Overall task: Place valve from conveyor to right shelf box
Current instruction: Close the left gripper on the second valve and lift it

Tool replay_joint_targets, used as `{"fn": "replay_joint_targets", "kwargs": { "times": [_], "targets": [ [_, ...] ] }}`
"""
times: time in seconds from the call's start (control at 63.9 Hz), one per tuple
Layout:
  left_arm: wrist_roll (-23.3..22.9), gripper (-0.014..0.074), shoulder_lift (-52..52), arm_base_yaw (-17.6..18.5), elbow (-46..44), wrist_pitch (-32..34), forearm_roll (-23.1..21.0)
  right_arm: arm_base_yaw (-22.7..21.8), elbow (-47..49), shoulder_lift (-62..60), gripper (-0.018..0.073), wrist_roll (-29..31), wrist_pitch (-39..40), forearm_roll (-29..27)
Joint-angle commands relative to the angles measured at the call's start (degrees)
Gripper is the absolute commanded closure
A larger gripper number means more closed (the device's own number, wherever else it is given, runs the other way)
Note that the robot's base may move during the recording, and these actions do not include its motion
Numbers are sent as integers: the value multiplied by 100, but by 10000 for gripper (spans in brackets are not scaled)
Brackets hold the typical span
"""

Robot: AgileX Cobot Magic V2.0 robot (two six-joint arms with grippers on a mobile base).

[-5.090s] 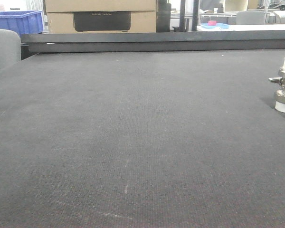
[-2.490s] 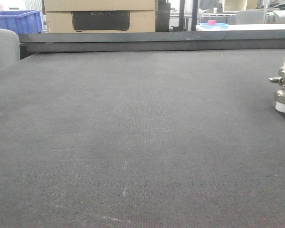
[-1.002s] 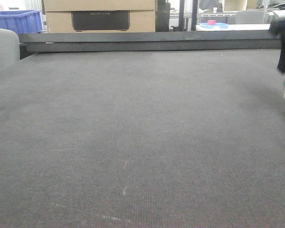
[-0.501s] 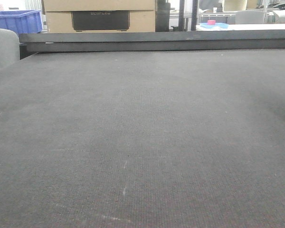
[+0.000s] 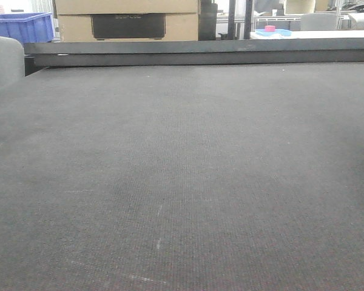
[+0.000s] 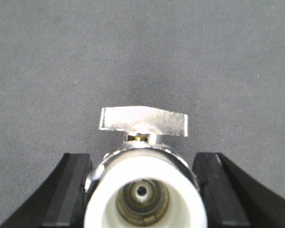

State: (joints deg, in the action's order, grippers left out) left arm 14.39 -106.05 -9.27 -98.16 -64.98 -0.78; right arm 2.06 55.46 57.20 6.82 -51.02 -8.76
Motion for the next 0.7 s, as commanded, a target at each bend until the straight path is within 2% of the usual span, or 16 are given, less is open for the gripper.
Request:
{"fn": "replay_joint_targets", "kwargs": {
  "times": [0.0,0.595,0.689],
  "targets": [
    [26,50,-205,-28,-77,188,-40,3,20,-89,713,16,205,0],
    [15,50,-801,-28,22,329,-184,3,20,-89,713,16,226,0],
    [15,90,-801,-80,164,491,-210,3,20,-89,713,16,263,0]
  ]
}}
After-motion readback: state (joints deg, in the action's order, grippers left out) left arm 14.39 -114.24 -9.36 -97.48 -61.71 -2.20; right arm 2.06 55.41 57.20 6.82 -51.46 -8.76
